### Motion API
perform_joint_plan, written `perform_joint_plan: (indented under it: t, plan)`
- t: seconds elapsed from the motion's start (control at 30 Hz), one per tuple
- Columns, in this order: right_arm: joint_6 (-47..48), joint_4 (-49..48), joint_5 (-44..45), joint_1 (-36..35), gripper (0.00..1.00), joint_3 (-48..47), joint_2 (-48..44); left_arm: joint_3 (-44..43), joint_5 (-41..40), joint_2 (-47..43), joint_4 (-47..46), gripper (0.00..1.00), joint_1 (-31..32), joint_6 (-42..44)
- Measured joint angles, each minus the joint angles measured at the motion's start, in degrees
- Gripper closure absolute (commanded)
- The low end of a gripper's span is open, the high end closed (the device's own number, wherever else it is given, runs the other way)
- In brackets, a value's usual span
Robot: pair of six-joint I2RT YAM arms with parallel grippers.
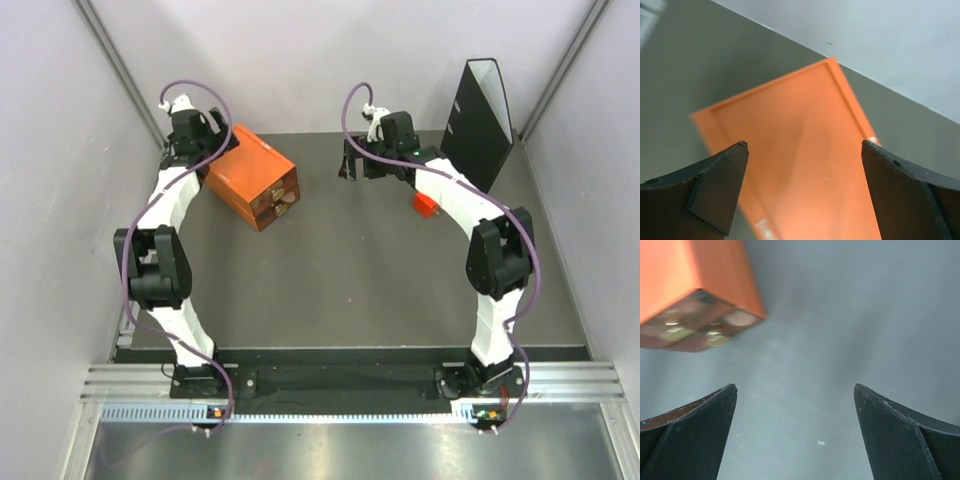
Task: Organize the makeup
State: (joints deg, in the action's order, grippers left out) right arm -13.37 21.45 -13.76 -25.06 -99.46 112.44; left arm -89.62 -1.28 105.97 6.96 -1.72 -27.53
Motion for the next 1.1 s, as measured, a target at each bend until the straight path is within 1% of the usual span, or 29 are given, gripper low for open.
perform_joint_plan:
  t: [0.23,0.37,0.57,0.7,1.1]
  plan:
    - [5.7,5.7,9.0,1.6,0.00,-2.3,-0.1,-0.3,-9.3,-2.4,2.8,0.01,0.4,7.1]
    - [7.9,6.9,11.6,3.4,0.00,-3.8,-0.1,-0.3,-13.4,-2.4,3.9,0.01,1.1,10.1]
    - [9.4,8.2,14.0,5.5,0.00,-4.2,-0.2,-0.7,-19.7,-2.4,3.5,0.01,4.3,16.0]
    - [9.4,8.3,14.4,6.6,0.00,-4.2,-0.2,-0.7,-20.7,-2.4,3.4,0.01,5.6,17.8]
    - [9.4,8.1,14.2,10.0,0.00,-3.5,-0.2,-0.7,-21.6,-2.4,3.4,0.01,5.9,20.4]
